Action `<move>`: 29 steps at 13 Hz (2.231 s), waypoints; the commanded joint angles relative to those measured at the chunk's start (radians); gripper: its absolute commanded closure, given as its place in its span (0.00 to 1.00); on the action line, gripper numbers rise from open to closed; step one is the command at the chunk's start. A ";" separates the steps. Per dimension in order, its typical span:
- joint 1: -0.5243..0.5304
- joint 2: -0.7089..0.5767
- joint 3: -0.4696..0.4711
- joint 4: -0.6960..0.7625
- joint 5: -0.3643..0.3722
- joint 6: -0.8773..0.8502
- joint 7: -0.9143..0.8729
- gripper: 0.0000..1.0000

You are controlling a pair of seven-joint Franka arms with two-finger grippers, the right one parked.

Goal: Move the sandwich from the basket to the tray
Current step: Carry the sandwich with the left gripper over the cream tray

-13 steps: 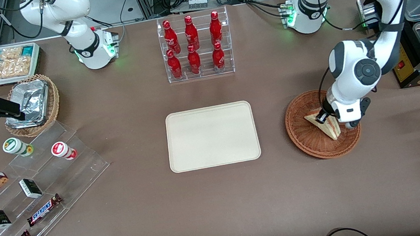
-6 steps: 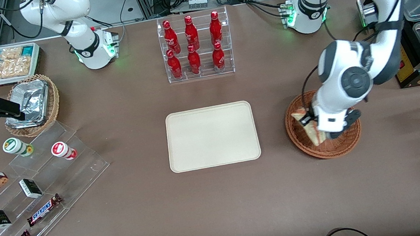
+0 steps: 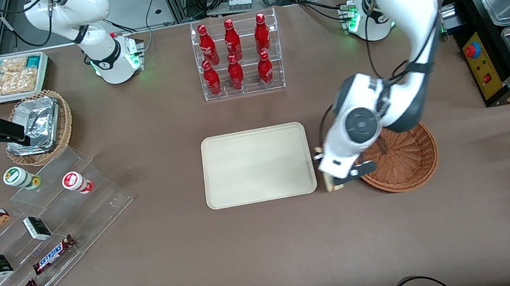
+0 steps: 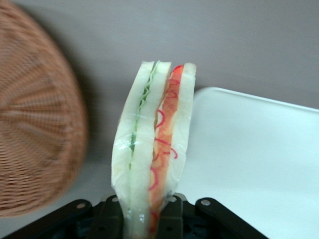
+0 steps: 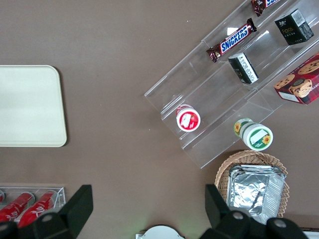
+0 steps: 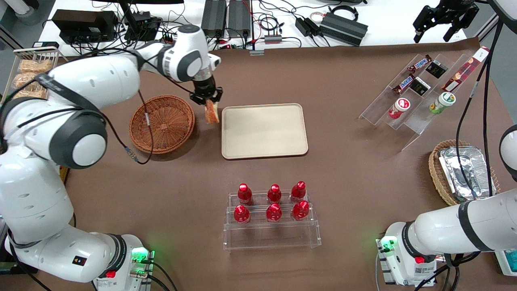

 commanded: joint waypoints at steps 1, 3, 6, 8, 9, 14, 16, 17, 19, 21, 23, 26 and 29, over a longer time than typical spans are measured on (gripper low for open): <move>-0.068 0.110 0.012 0.160 -0.003 -0.041 -0.046 1.00; -0.127 0.165 0.012 0.229 -0.003 -0.041 -0.089 1.00; -0.199 0.200 0.015 0.286 -0.002 -0.036 -0.176 1.00; -0.236 0.238 0.015 0.332 -0.002 -0.041 -0.213 1.00; -0.251 0.251 0.015 0.340 0.000 -0.039 -0.241 1.00; -0.326 0.274 0.021 0.358 0.024 -0.038 -0.354 1.00; -0.329 0.286 0.020 0.363 0.069 -0.042 -0.406 1.00; -0.331 0.286 0.020 0.363 0.070 -0.041 -0.413 1.00; -0.342 0.292 0.020 0.373 0.072 -0.041 -0.431 1.00; -0.342 0.308 0.021 0.380 0.074 -0.044 -0.447 1.00; -0.342 0.317 0.020 0.380 0.072 -0.039 -0.445 0.98; -0.339 0.318 0.020 0.376 0.072 -0.030 -0.431 0.00; -0.339 0.314 0.020 0.378 0.072 -0.032 -0.430 0.00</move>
